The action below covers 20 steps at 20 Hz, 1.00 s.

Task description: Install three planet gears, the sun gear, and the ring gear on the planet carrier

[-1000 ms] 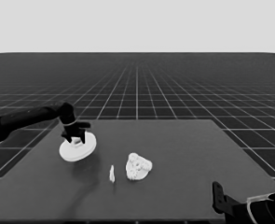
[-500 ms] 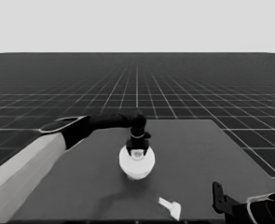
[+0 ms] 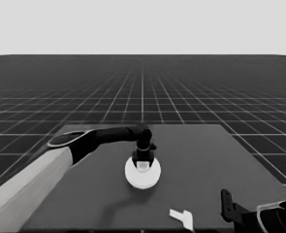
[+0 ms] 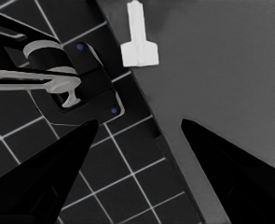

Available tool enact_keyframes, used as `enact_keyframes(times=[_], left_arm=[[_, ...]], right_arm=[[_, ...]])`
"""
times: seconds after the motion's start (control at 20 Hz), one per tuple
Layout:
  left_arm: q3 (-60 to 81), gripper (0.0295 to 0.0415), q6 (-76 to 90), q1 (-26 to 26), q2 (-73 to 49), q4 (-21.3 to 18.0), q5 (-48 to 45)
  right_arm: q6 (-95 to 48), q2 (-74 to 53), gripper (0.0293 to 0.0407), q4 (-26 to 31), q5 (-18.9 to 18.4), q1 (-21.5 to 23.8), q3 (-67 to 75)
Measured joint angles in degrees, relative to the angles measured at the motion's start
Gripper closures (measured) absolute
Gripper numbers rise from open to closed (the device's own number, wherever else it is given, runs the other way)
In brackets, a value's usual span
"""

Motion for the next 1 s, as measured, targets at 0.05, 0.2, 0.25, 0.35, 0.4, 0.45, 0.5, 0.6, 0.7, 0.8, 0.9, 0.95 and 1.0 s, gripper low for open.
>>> enact_keyframes(times=[0.05,0.2,0.25,0.35,0.4,0.45,0.5,0.6,0.7,0.8,0.9,0.95,1.0], left_arm=[[0.0,0.0361,0.2,0.3,0.0,0.0,0.0],[0.0,0.0361,1.4,0.3,0.0,0.0,0.0],[0.0,0.0361,1.8,0.3,0.0,0.0,0.0],[0.0,0.0361,2.8,0.3,0.0,0.0,0.0],[0.0,0.0361,3.3,0.3,0.0,0.0,0.0],[0.0,0.0361,3.8,0.3,0.0,0.0,0.0],[0.0,0.0361,4.3,0.3,0.1,0.0,0.0],[0.0,0.0361,5.3,0.3,0.0,0.0,0.0],[0.0,0.0361,6.3,0.3,0.0,0.0,0.0],[0.0,0.0361,7.3,0.3,0.0,0.0,0.0],[0.0,0.0361,8.3,0.6,0.0,0.0,0.0],[-0.1,0.0361,8.8,0.7,0.0,0.0,0.0],[-0.1,0.0361,9.3,0.7,-0.1,0.0,0.0]], right_arm=[[0.0,0.0,0.0315,0.0,0.0,0.0,0.0],[0.0,0.0,0.0315,0.0,0.0,0.0,0.0],[0.0,0.0,0.0315,0.0,0.0,0.0,0.0],[0.0,0.0,0.0315,0.0,0.0,0.0,0.0],[0.0,0.0,0.0315,0.0,0.0,0.0,0.0],[0.0,0.0,0.0315,0.0,0.0,0.0,0.0],[0.0,0.0,0.0315,0.0,0.0,0.0,0.0],[0.0,0.0,0.0315,0.0,0.0,0.0,0.0],[0.0,0.0,0.0315,0.0,0.0,0.0,0.0],[0.0,0.0,0.0315,0.0,0.0,0.0,0.0],[0.0,0.0,0.0315,0.0,0.0,0.0,0.0],[0.0,0.0,0.0315,0.0,0.0,0.0,0.0],[0.0,0.0,0.0315,0.0,0.0,0.0,0.0]])
